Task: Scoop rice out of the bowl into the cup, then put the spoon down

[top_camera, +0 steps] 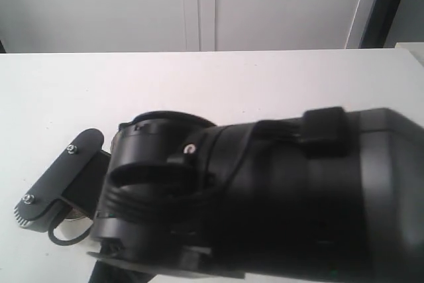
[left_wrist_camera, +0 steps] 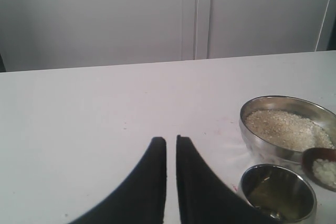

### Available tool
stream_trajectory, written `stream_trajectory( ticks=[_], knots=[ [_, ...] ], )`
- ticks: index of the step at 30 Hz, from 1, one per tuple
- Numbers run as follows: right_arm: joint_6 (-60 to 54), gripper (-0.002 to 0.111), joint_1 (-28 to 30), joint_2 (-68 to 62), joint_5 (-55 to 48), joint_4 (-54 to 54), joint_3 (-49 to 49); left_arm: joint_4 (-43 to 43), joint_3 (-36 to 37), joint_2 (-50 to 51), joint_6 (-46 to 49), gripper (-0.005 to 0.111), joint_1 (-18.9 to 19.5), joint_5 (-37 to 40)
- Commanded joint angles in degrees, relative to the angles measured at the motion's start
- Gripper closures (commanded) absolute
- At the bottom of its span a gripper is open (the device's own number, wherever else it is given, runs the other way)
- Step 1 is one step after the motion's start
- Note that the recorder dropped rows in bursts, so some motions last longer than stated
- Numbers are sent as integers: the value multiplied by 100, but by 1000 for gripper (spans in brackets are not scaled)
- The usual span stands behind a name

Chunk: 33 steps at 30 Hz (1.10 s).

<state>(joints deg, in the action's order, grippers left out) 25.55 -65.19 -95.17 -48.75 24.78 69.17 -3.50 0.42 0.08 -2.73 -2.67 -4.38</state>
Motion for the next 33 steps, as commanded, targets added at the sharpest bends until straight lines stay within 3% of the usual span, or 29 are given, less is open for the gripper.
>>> stream_trajectory(
  ticks=[1,13,33],
  knots=[
    [74,108,-13,-297,105,468,267,-33,-42,-8,-8,92,-30,-30],
    [321,108,-13,-954,-254,1493,500,-33,-42,-8,-8,92,-30,-30],
    [321,108,-273,-1033,-655,2011,500,-33,-42,-8,-8,92,-30,-30]
  ],
)
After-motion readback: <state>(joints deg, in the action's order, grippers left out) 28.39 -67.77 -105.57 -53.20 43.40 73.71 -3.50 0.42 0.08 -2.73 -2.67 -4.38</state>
